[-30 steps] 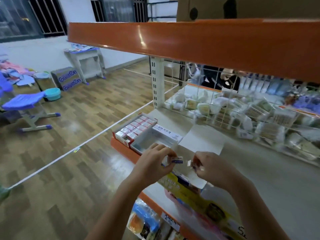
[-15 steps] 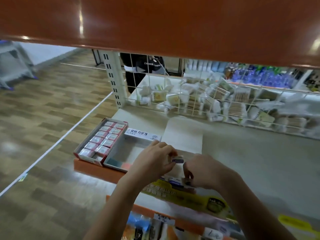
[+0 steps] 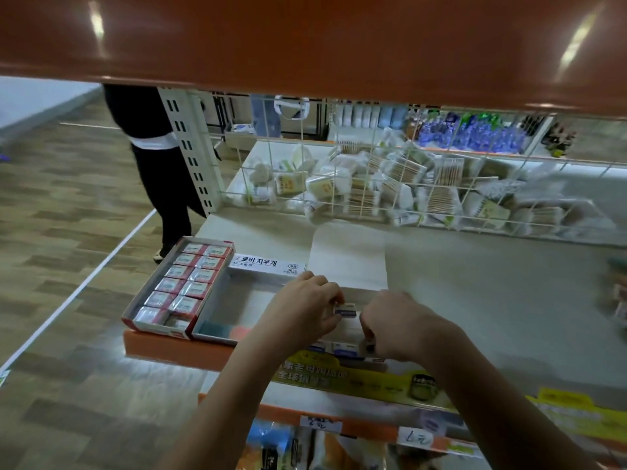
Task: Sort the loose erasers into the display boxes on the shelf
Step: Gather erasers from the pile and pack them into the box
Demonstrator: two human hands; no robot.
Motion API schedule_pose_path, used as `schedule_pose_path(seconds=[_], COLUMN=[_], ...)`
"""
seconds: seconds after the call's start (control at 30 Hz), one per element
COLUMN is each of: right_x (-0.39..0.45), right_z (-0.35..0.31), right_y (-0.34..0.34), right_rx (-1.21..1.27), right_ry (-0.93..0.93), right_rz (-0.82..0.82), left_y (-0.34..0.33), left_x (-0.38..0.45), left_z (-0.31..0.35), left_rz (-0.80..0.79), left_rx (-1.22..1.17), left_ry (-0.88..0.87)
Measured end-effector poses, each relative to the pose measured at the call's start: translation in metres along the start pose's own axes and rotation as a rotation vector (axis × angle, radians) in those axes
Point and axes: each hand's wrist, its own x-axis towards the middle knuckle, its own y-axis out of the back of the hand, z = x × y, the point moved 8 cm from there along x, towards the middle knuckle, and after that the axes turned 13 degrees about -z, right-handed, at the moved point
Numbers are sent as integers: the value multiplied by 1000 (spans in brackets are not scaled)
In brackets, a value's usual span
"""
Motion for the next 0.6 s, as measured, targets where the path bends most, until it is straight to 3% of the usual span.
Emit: schedule_pose_path(seconds=[0.6], right_x=[7], right_z=[-1], right_y=[-5], right_rx=[135], right_ry=[40], right_rz=[4], left_y=[-3], left_x=[-1], left_z=[-9], left_rz=[-52], left_rx=[16], left_ry=[-14])
